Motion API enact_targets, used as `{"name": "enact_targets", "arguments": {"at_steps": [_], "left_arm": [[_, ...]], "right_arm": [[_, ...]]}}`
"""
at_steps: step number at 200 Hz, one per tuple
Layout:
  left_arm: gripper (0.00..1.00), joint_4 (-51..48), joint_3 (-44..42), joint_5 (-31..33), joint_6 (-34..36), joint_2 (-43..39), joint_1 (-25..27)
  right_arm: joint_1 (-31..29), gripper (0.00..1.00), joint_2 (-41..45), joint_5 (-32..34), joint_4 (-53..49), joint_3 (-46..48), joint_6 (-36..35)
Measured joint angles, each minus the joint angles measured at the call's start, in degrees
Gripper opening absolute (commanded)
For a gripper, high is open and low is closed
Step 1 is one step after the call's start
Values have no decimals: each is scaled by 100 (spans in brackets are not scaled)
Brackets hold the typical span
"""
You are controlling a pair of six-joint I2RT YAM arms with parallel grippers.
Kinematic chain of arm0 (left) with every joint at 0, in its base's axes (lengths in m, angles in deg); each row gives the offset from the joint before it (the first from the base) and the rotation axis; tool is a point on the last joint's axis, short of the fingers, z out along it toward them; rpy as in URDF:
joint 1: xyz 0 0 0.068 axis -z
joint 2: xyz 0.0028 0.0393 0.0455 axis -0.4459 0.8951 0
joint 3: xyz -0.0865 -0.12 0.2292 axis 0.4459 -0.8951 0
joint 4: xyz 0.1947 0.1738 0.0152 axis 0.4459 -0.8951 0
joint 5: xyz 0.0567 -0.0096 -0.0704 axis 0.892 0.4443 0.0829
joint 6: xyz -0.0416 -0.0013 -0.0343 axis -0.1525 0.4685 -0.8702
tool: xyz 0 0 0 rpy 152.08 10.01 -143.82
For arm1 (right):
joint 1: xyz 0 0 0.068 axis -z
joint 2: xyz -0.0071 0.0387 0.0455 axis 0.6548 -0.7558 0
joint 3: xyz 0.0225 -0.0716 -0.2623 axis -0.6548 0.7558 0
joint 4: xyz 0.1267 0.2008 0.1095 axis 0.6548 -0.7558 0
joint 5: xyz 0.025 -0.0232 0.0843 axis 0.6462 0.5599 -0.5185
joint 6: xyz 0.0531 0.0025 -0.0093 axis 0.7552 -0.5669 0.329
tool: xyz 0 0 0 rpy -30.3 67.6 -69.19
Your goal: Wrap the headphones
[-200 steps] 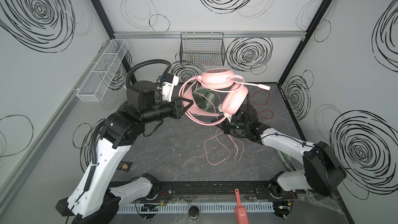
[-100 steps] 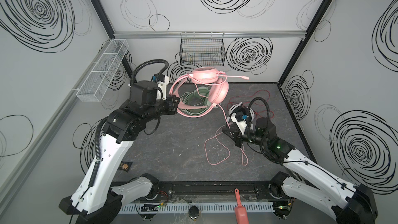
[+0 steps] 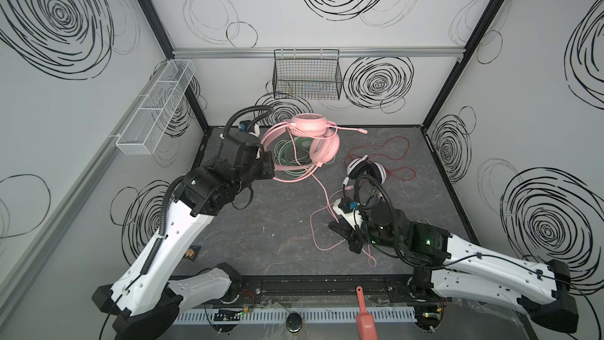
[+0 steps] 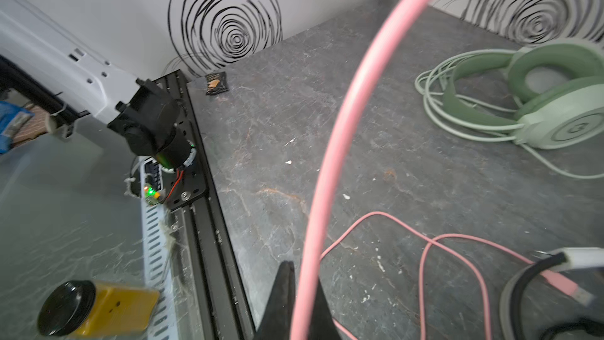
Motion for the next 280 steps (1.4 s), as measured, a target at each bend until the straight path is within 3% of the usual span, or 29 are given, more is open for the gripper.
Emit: {"name": "enact_targets", "arguments": {"at_steps": [65,122,169,234,259,280], "left_arm": [[0,-658,376,2000,-37,442,1357],[0,-1189,562,2933,-221,697,1578],[0,-1274,562,3071,-334,726,1460],[0,-1209,562,2881,-341,732,1029],[0,-1222,560,2887,-341,750,1067],[0,-1207,479,2914,-350,721,1147]], "right_arm": [[-1049,0,-876,3115,-286,-942,-487],[-1462,0,-1473,5652,-39,-1416,-1502],[-2087,0,-1469,6022,345,-1480,-2190],[-2953,0,-1906,6155,-79,-1622,-1928],[-3018,0,-2085,6623,-122,-1851,-2046],[-2889,0,-2002,7226,501,-1856,-2789]]}}
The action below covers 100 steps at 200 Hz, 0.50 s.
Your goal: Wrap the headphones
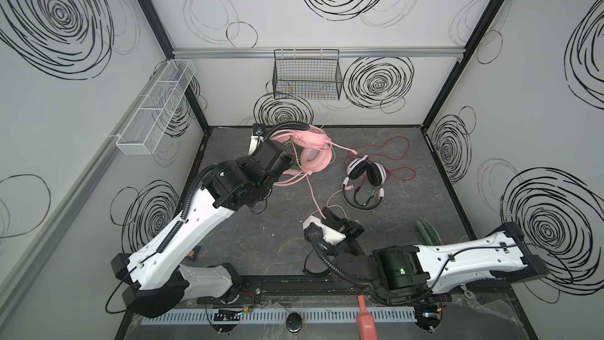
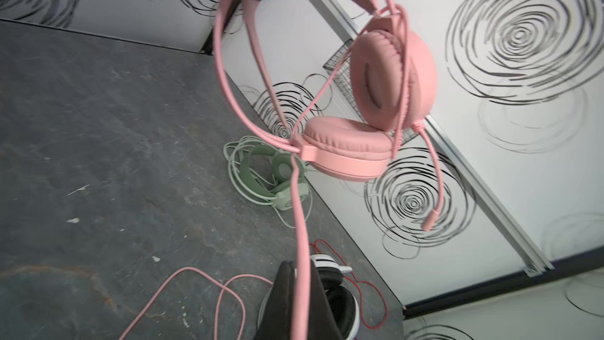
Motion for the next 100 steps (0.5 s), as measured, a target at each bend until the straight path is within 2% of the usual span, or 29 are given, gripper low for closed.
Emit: {"name": "enact_targets", "arguments": {"at_steps": [18,37,53,71,100], "left_arm": [[0,4,-177,-20,-33,-72,66],[0,37,-385,-138,-101,-186,186],[0,79,-542,-271,-184,-299,321],[0,105,-726,-437,-254,-409,435],[0,116,-994,-586,-343,-448,494]], "right_arm": [[271,0,247,232,1115,199,-1019],[739,5,468,168,2026,264,-1937],[1088,12,498,4,2686,260,-2638],[1364,29,396,-245,3440,243,-3447],[1639,33,72,-625,3934,-63,-4308]]}}
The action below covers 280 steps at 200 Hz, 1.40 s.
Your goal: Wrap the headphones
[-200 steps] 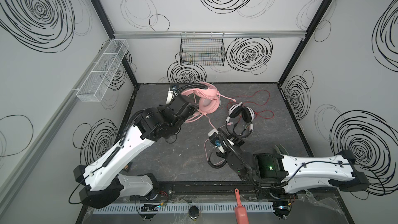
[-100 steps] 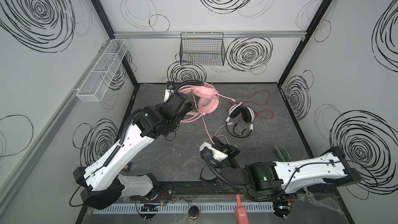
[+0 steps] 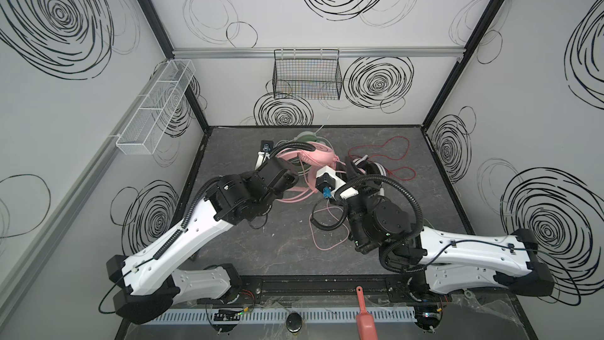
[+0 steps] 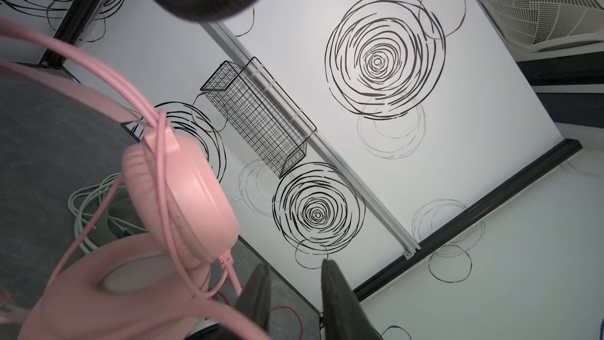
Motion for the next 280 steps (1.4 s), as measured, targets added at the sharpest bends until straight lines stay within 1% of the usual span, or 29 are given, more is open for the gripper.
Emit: {"name": "enact_targets", "arguments": {"at_steps": [37,62,76,98,115,130,144,161,171,182,194,201,214,232,245,257,265,280], "left_arm": [[0,7,-365,-114,-31,-9,4],[0,101,-608,-291,-7,-92,4],[0,273,-807,-566,122,-229,9],[0,444,-1108,-1071,299,-476,35],[0,446,-1182,-1259,380,-542,122],[0,494,-1237,-1349,415,-581,208],[0,514,-1292,-1379,422,-616,258],[0,511,-1329,-1399,435,-647,304],[0,511,-1333,-1408,442,-651,332],[0,516,-1333,-1429,459,-651,402],[0,516,-1333,-1443,466,-647,525],[0,514,-1333,-1436,463,-638,610],[0,498,-1333,-1388,439,-601,748],[0,437,-1333,-1287,389,-511,848],[0,369,-1342,-1169,348,-470,850],[0,332,-1360,-1082,323,-452,850],[0,321,-1362,-1045,310,-448,846],[0,313,-1362,-994,306,-444,846]], "right_arm": [[240,40,-179,-385,284,-511,-750],[544,45,-170,-732,275,-811,-918],[826,49,-98,-1071,92,-916,-796],[1401,50,133,-1646,-356,-1016,-367],[1805,50,328,-1941,-643,-1093,-55],[2026,52,507,-2090,-791,-1095,136],[2166,56,629,-2155,-911,-1117,254],[2304,56,654,-2179,-1036,-1237,365],[2393,54,638,-2205,-1128,-1318,398],[2472,50,599,-2225,-1272,-1434,428],[2511,49,503,-2223,-1399,-1626,417],[2518,50,433,-2203,-1438,-1742,398],[2531,56,315,-2109,-1445,-1917,264],[2533,56,240,-1952,-1421,-2009,22],[2533,52,234,-1888,-1423,-2020,-83],[2533,42,234,-1867,-1427,-2035,-157],[2533,33,234,-1864,-1451,-2068,-157],[2533,10,229,-1862,-1508,-2170,-236]]}}
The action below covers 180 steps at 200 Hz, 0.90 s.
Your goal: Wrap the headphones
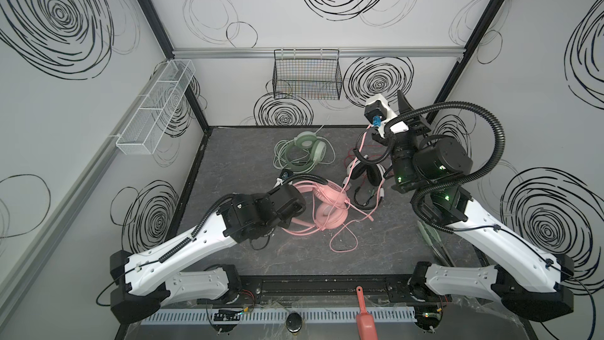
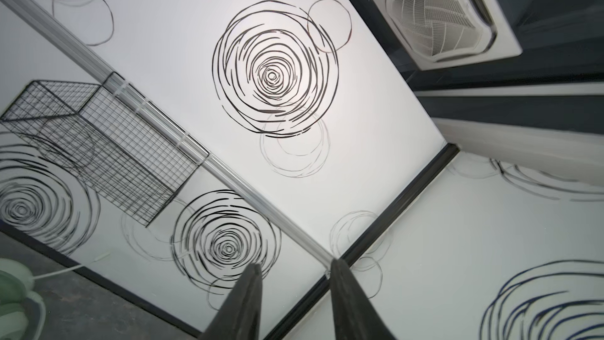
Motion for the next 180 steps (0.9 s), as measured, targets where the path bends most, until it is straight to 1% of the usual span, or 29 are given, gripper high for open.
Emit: {"name": "enact_targets", "arguments": {"at_steps": [6,10,24,33,43,48,75,81,91,111,129,147,162,180], "left_arm": [[0,-11,0,28,-2,11,7],[0,-20,0,44,-7,17,13],[0,-31,0,129,-74,57,28],[0,-35,4,227,-151,76,26],[0,-74,17,354,-234,107,20],[0,-94,24,442,-284,129,4],[0,-229,37,780,-398,245,-229],[0,-240,37,841,-409,256,-289],[0,-251,37,918,-413,262,-378],[0,-225,37,1032,-409,258,-474],[0,-219,37,968,-262,258,-444],[0,-175,37,756,-31,251,-337],[0,-118,17,492,173,234,-219],[0,-31,-52,164,361,199,-31]], "right_arm": [[0,4,0,-9,-42,-63,2],[0,1,0,-17,-81,-109,17],[-33,0,0,-17,-153,-258,-11],[-76,2,7,22,-151,-315,-44],[-144,11,31,85,-127,-323,-105],[-168,14,44,122,-116,-317,-138],[-227,17,170,278,-39,-170,-293],[-227,14,199,310,-42,-149,-306],[-227,0,234,348,-59,-136,-348],[-273,0,310,260,-293,-153,-251],[-326,0,391,-199,-890,-258,-17],[-498,0,444,-776,-1493,-356,13],[-723,0,442,-922,-1694,-295,-90],[-841,0,286,-938,-1746,-205,-179]]}}
